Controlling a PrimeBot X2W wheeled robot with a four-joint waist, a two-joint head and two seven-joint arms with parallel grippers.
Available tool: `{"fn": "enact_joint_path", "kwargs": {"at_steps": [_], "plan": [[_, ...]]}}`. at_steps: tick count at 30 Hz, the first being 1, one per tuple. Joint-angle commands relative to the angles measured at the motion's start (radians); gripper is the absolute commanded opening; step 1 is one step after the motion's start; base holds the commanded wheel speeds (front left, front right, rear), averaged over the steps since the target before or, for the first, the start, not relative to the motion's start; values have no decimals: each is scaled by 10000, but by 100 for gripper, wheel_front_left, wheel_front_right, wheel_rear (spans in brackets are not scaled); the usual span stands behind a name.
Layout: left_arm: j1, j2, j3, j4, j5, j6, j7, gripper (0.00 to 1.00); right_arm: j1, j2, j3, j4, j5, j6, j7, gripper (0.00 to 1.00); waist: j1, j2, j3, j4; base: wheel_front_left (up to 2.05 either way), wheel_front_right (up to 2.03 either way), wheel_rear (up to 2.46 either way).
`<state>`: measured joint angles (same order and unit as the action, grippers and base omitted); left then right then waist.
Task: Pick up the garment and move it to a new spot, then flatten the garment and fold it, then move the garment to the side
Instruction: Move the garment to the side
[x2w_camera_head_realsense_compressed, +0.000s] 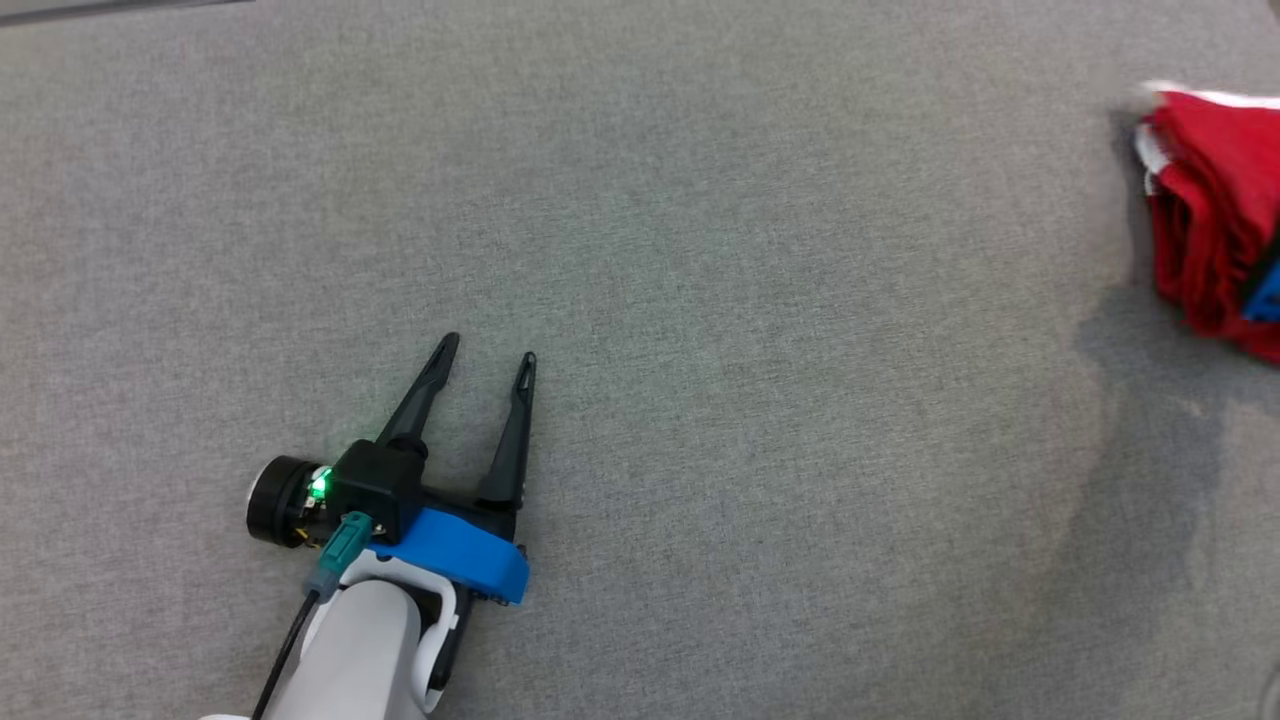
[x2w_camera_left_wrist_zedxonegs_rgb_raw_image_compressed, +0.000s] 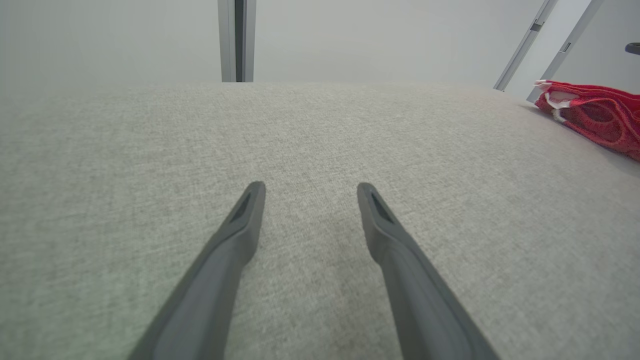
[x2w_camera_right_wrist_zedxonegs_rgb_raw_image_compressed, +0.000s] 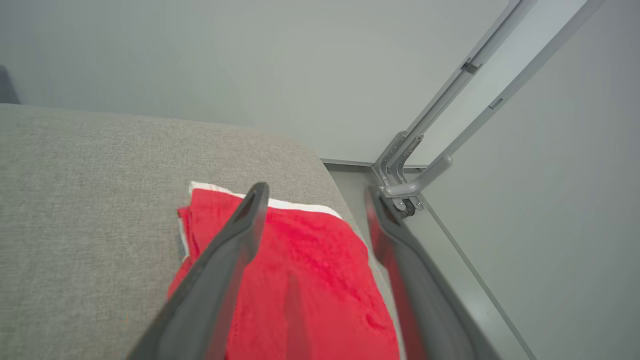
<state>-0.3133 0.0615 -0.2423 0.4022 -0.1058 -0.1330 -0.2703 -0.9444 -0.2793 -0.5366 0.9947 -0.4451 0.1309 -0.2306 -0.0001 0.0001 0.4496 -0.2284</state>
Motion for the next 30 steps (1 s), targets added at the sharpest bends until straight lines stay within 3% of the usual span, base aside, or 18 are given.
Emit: {"fn": "enact_joint_path", "kwargs": {"at_steps": [1, 7, 9, 10, 19, 30], "plan": [[83, 374, 325, 404, -31, 48, 102, 100, -118, 371, 14, -153, -176, -3, -185, 100, 1, -1, -124, -32, 0, 0, 0], [285, 194, 692, 352, 27, 105, 71, 100, 102, 1680, 868, -1071, 379, -3, -346, 100, 1, -1, -611, 77, 0, 0, 0], [321, 135, 882, 333, -4, 130, 68, 100, 642, 1956, 1467, -1437, 864, -3, -339, 100, 1, -1, -804, 193, 0, 0, 0], [456, 65, 1137, 392, -63, 227, 65, 100, 1320, 2175, 2323, -1960, 1690, -3, -344, 100, 1, -1, -1126, 442, 0, 0, 0], [1233, -68, 1844, 646, -165, 420, 59, 100, 4390, 2277, 3987, -2656, 3911, -3, -347, 100, 1, -1, -2278, 1232, 0, 0, 0], [2202, -109, 2085, 813, -347, 481, 59, 100, 6275, 2272, 4520, -3003, 4537, -3, -348, 100, 1, -1, -3341, 1334, 0, 0, 0]]}}
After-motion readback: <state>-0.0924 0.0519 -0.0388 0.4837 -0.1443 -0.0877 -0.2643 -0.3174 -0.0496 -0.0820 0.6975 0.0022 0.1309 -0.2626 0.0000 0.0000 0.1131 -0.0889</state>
